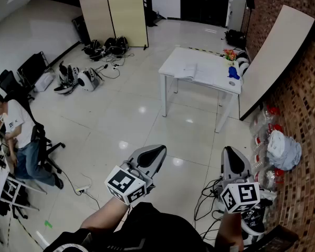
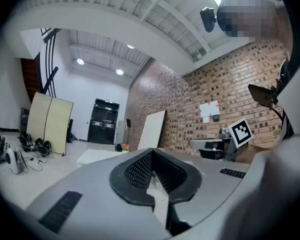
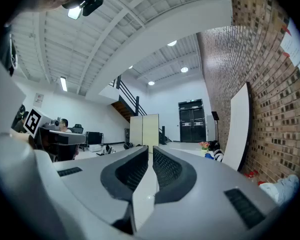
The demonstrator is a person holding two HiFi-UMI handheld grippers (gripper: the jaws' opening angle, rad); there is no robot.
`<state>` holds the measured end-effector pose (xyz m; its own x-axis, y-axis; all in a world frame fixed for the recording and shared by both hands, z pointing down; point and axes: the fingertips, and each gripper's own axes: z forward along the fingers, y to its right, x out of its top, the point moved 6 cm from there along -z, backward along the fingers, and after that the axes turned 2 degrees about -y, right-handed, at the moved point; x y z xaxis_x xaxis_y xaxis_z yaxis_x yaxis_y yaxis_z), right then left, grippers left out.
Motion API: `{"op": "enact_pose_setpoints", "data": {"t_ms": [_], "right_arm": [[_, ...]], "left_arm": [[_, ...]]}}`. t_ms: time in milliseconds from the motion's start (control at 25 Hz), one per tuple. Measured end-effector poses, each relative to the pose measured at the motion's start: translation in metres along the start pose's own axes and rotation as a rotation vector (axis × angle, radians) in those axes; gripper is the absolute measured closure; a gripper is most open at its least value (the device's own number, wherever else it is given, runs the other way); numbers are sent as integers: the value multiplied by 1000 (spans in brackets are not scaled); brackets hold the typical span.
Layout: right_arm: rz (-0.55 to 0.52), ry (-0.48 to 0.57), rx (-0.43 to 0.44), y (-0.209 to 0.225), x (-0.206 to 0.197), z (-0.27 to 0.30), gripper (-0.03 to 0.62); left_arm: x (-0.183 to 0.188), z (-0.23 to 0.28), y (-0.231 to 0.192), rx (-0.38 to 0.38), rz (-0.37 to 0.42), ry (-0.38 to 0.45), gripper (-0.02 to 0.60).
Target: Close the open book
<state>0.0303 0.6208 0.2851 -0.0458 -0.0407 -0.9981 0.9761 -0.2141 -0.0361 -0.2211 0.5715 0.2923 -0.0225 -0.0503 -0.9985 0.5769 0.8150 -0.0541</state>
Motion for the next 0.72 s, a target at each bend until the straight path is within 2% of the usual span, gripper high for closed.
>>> {"op": "enact_pose_setpoints", "data": {"t_ms": [200,360,520,720], "right_arm": [[-16,-27,20,19,-7,27,589],[-72,-36,50,27,-10,66,588],[-100,-47,51,33,-12,121,588],[-113,-56,22,36,-6,204,589]], "left_arm": [[-3,27,-13,25,0,-12,586],[-9,55,-41,34,-14,-12,586],[-13,89,-89,26,-20,-9,586],[-10,127,-169,4,-41,-3,586]]}}
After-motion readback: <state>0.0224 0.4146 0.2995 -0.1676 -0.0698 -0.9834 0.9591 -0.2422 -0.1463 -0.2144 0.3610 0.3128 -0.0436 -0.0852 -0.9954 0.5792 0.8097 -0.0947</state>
